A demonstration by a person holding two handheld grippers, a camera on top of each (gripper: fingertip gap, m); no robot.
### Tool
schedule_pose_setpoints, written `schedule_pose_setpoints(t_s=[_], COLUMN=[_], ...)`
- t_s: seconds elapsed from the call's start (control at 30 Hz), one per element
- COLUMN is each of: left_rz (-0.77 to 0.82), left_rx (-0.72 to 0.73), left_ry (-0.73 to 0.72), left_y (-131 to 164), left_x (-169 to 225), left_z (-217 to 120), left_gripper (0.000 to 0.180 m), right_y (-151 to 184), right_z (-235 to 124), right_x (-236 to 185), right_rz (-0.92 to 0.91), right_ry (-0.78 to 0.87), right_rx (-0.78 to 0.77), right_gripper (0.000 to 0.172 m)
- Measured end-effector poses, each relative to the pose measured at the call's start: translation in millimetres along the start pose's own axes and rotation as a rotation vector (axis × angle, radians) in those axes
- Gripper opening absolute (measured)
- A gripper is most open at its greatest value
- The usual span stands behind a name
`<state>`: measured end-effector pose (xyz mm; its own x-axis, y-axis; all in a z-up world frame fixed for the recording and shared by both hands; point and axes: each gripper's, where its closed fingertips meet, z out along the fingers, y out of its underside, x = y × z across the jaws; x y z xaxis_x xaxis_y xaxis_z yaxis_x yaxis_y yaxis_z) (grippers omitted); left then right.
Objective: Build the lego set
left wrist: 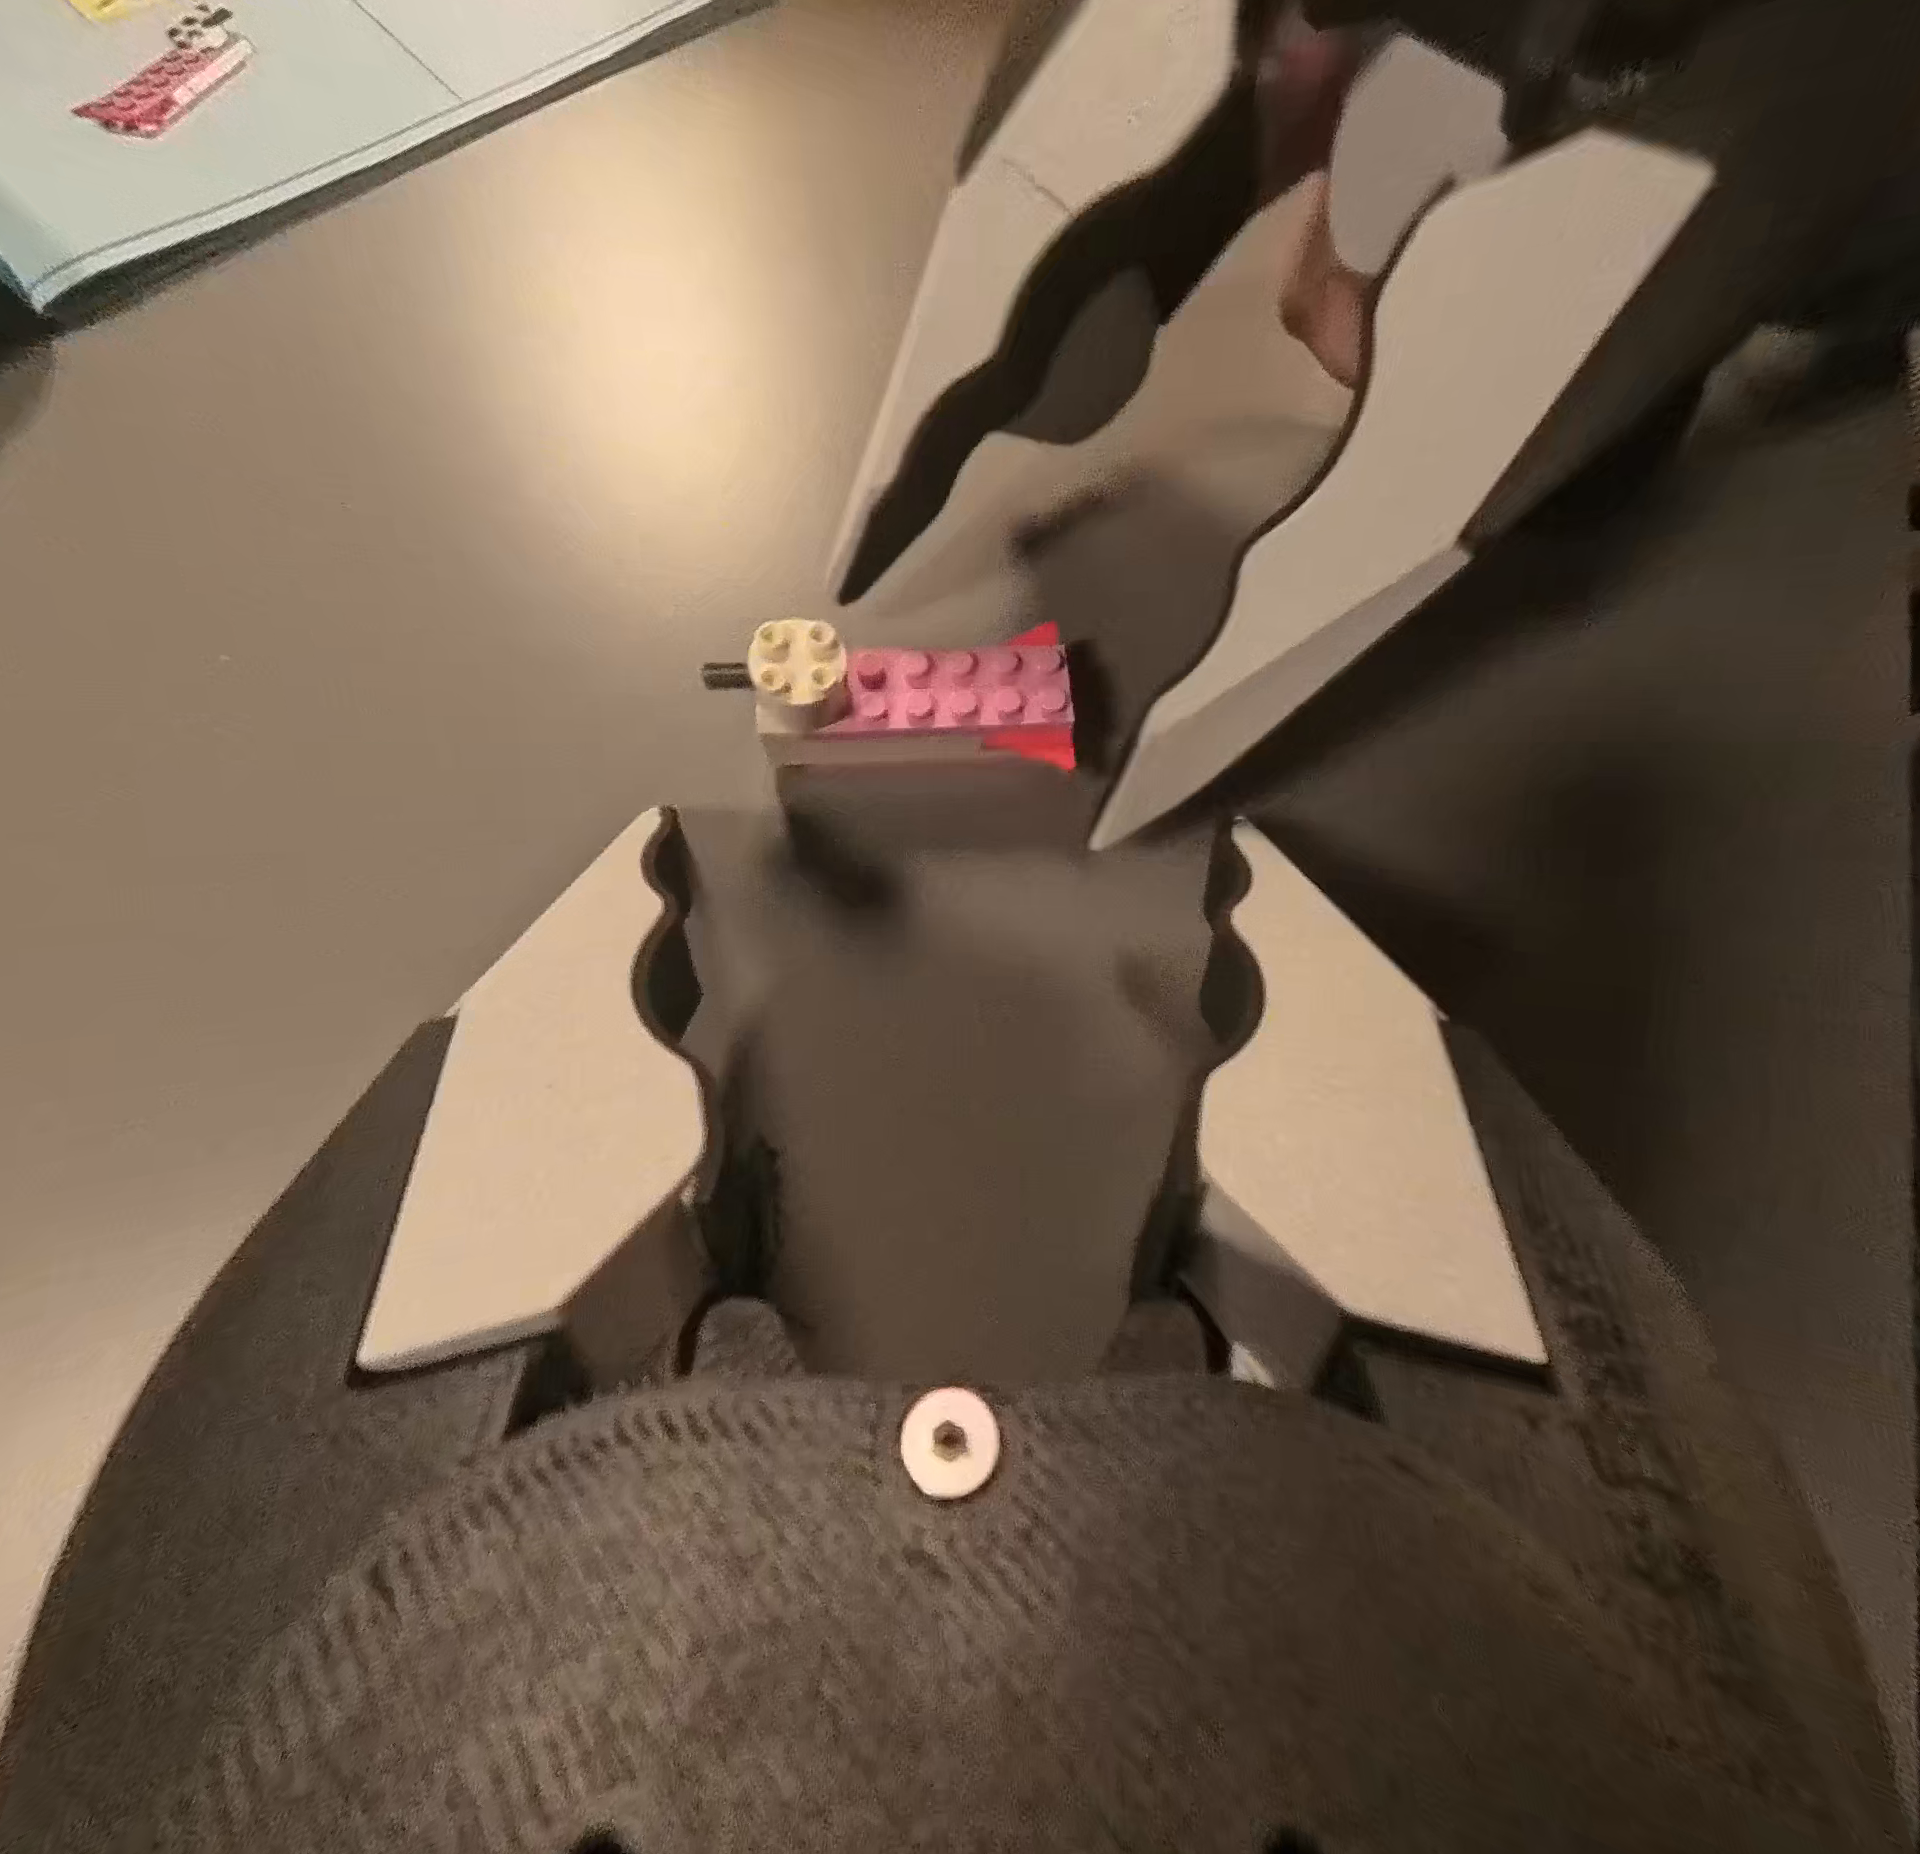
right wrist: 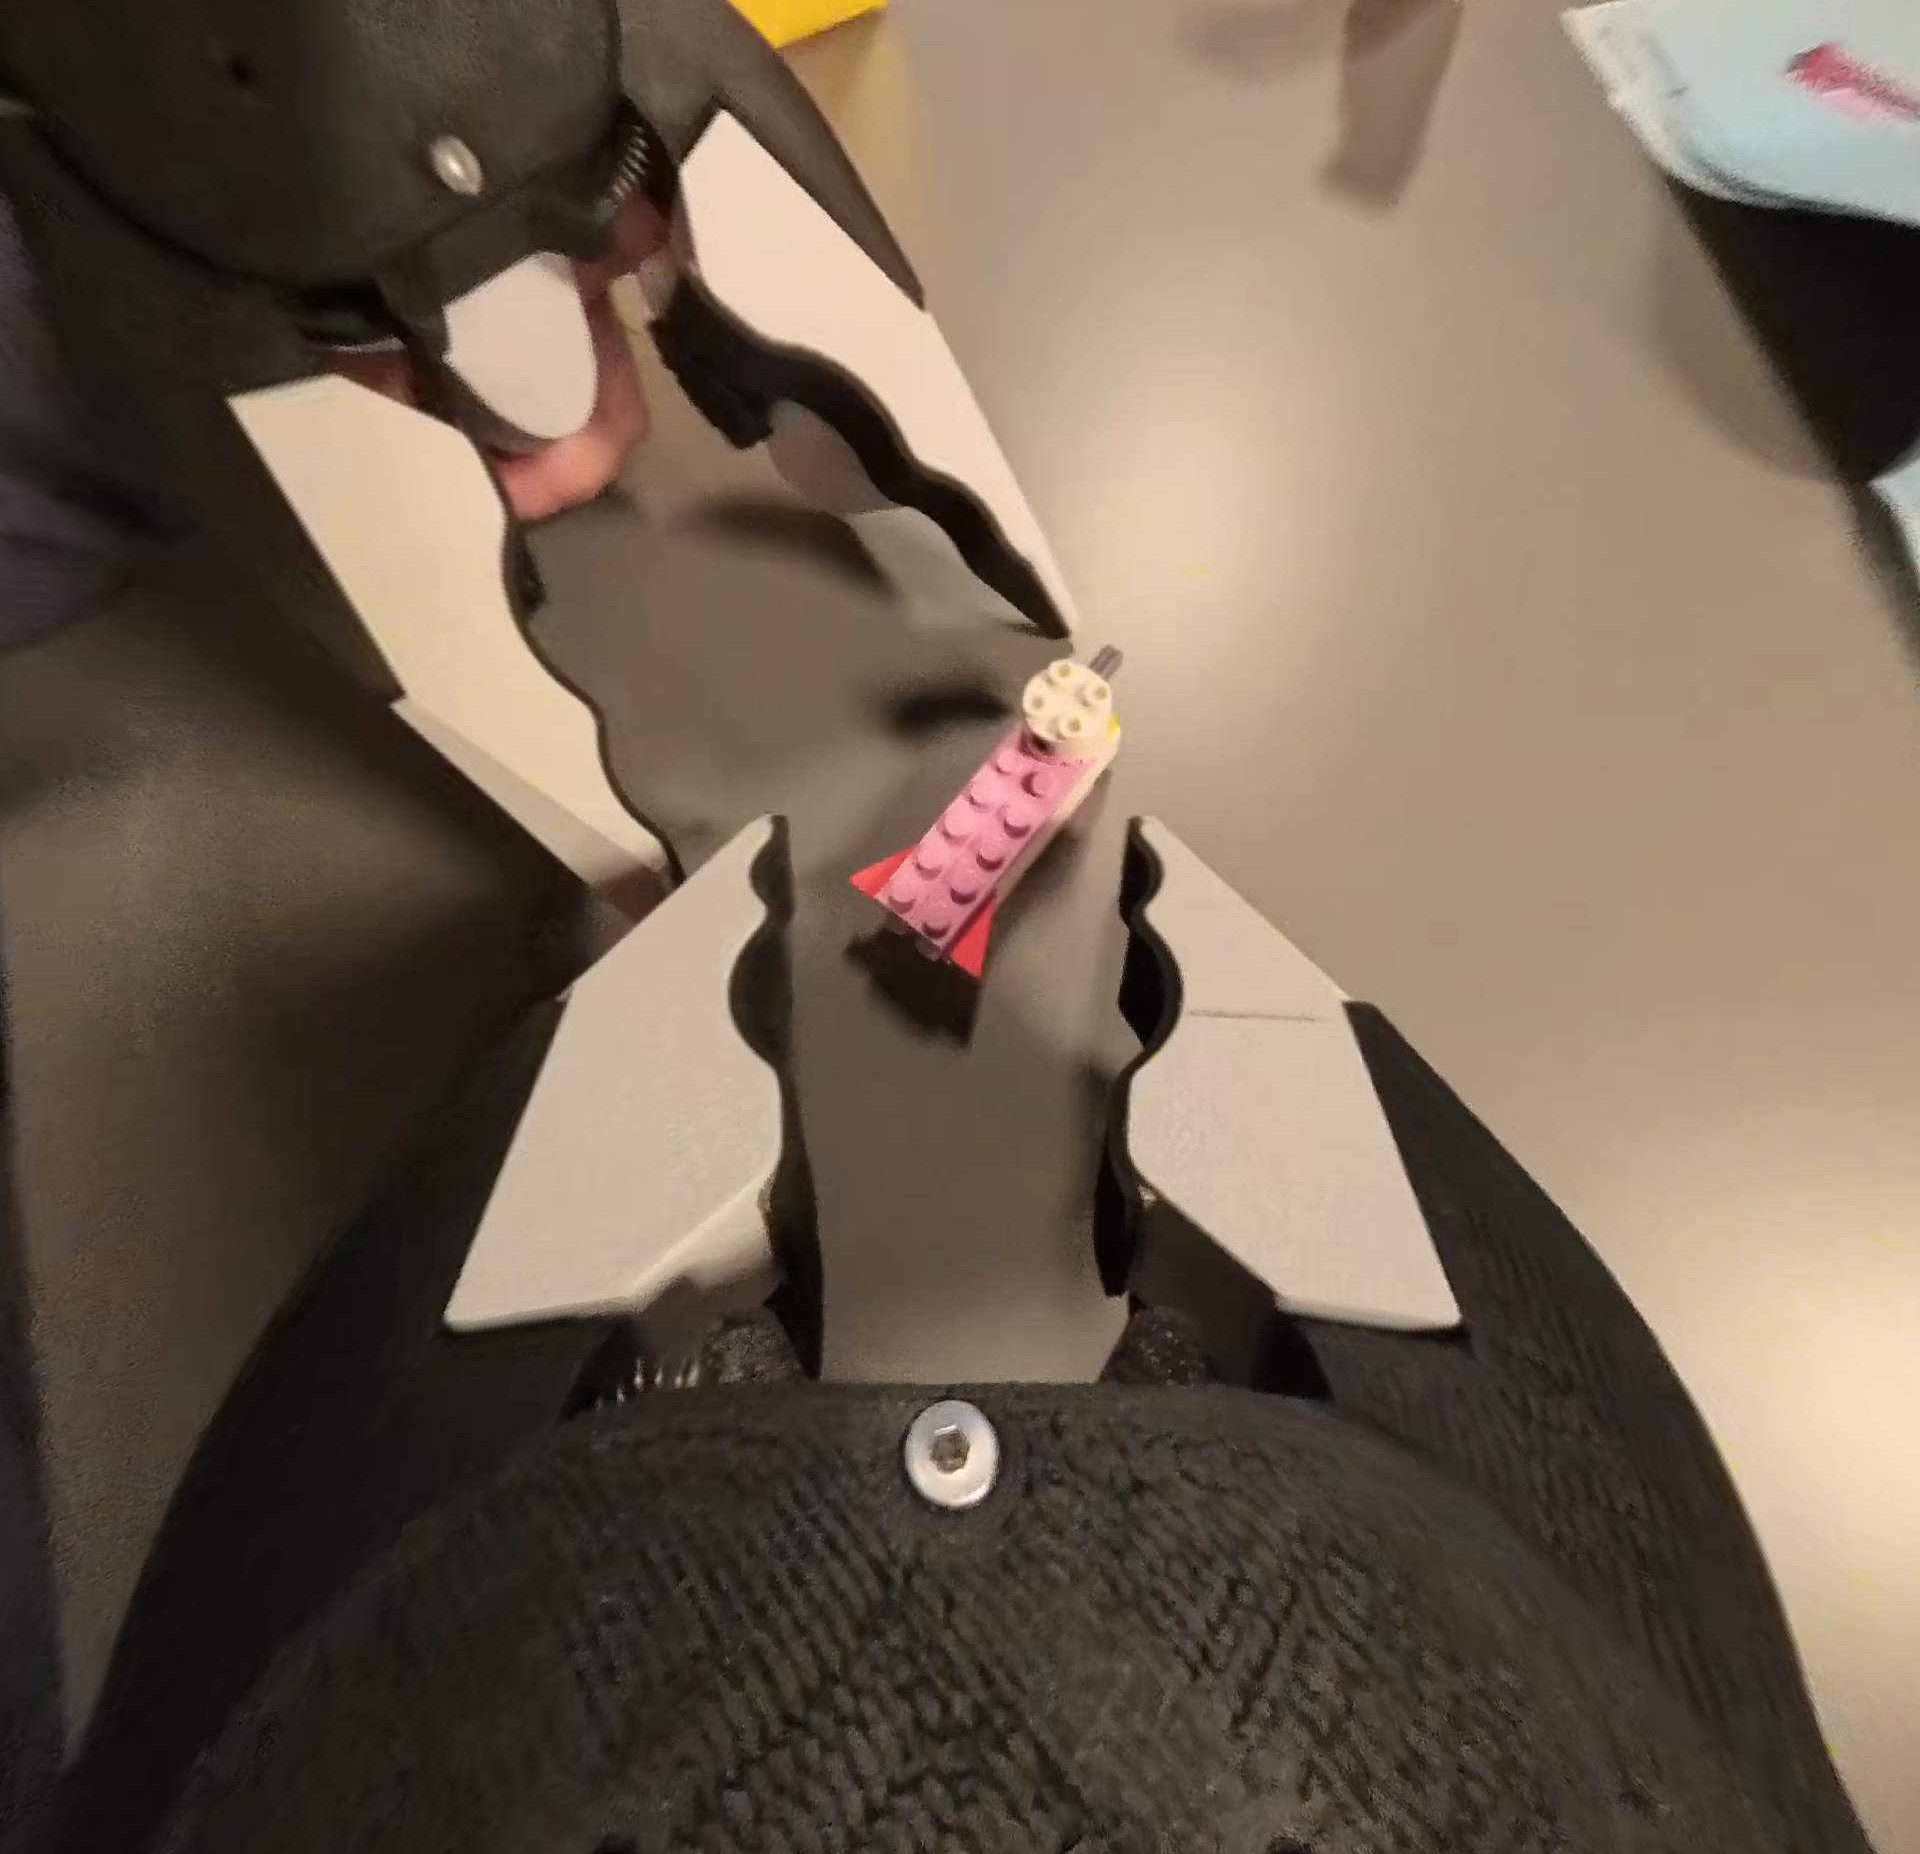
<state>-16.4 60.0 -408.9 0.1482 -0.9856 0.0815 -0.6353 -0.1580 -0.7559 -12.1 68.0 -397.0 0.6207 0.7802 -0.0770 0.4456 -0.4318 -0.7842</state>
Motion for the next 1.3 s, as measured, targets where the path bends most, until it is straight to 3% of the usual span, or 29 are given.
schedule_pose_setpoints(t_s=[0.2, 0.33, 0.43, 0.57, 0.7, 0.9, 1.1, 1.17, 1.3], left_rz=[0.06, 0.019, 0.022, 0.146, 0.227, 0.243, 0.244, 0.252, 0.225], left_rx=[-0.022, 0.044, 0.187, 0.308, 0.385, 0.388, 0.385, 0.412, 0.476], left_ry=[-0.055, -0.251, -0.422, -0.516, -0.555, -0.597, -0.571, -0.571, -0.515], left_y=[2.1, -11.8, -34.9, -57.6, -70.3, -70.2, -70.6, -74.1, -78.0], left_x=[-1.1, -23.2, -34.5, -25.9, -17.7, -21.5, -18.1, -15.8, -13.2], left_z=[2.8, 0.8, -10.8, -18.3, -26.3, -30.1, -30.2, -33.3, -39.7], left_gripper=[0.095, 0.093, 0.091, 0.087, 0.079, 0.063, 0.062, 0.062, 0.062], right_y=[6.9, -3.4, -27.2, -53.0, -57.3, -53.7, -52.7, -58.0, -34.5], right_z=[6.6, 4.5, -7.0, -24.4, -30.3, -30.1, -33.3, -46.0, -83.9], right_x=[11.0, 20.2, 21.9, 17.8, 8.6, 5.9, 3.0, 6.6, 59.8], right_rz=[0.029, 0.154, 0.283, 0.494, 0.609, 0.584, 0.555, 0.504, 0.257], right_ry=[0.121, 0.118, 0.077, -0.084, -0.255, -0.254, -0.266, -0.259, 0.074], right_rx=[-0.054, 0.011, 0.181, 0.376, 0.401, 0.372, 0.352, 0.394, 0.369], right_gripper=[0.023, 0.022, 0.022, 0.022, 0.022, 0.022, 0.023, 0.032, 0.033])
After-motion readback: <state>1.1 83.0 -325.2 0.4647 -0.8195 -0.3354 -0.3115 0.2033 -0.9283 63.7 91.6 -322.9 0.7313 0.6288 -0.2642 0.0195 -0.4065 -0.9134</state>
